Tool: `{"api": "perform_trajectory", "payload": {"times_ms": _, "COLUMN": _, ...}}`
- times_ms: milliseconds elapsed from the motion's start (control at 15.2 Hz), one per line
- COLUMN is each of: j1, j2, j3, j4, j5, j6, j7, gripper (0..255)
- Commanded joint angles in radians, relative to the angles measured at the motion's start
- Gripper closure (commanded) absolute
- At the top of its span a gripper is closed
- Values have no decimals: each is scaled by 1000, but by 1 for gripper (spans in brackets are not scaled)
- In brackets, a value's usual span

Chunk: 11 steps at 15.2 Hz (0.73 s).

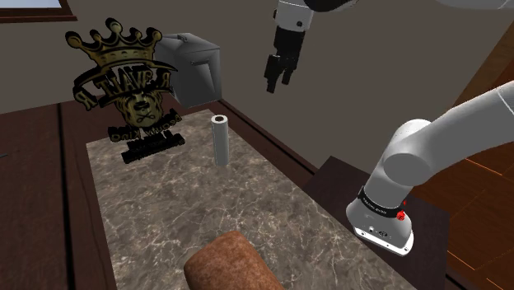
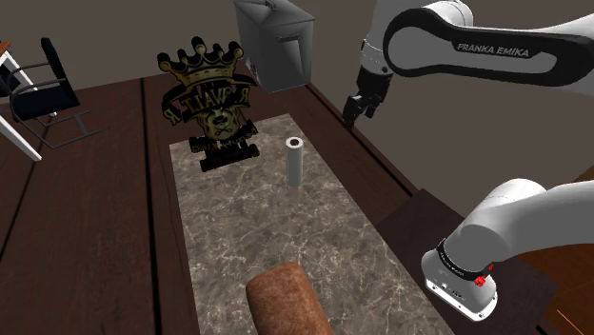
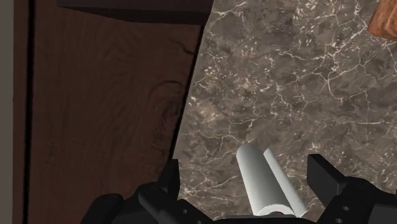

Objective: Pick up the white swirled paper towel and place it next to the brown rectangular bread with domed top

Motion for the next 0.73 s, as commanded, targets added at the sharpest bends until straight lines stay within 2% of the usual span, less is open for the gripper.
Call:
{"api": "perform_trajectory", "payload": {"times_ms": 0, "j1": -9, "j2": 72, "j3": 34, "j4": 26, "j5": 2, "j6": 36, "j7": 63, "gripper": 0}}
{"api": "perform_trajectory", "payload": {"times_ms": 330, "j1": -29, "j2": 259, "j3": 115, "j4": 112, "j5": -16, "j6": 112, "j7": 227, "gripper": 0}}
{"api": "perform_trajectory", "payload": {"times_ms": 660, "j1": -39, "j2": 466, "j3": 175, "j4": 233, "j5": -70, "j6": 164, "j7": 397, "gripper": 0}}
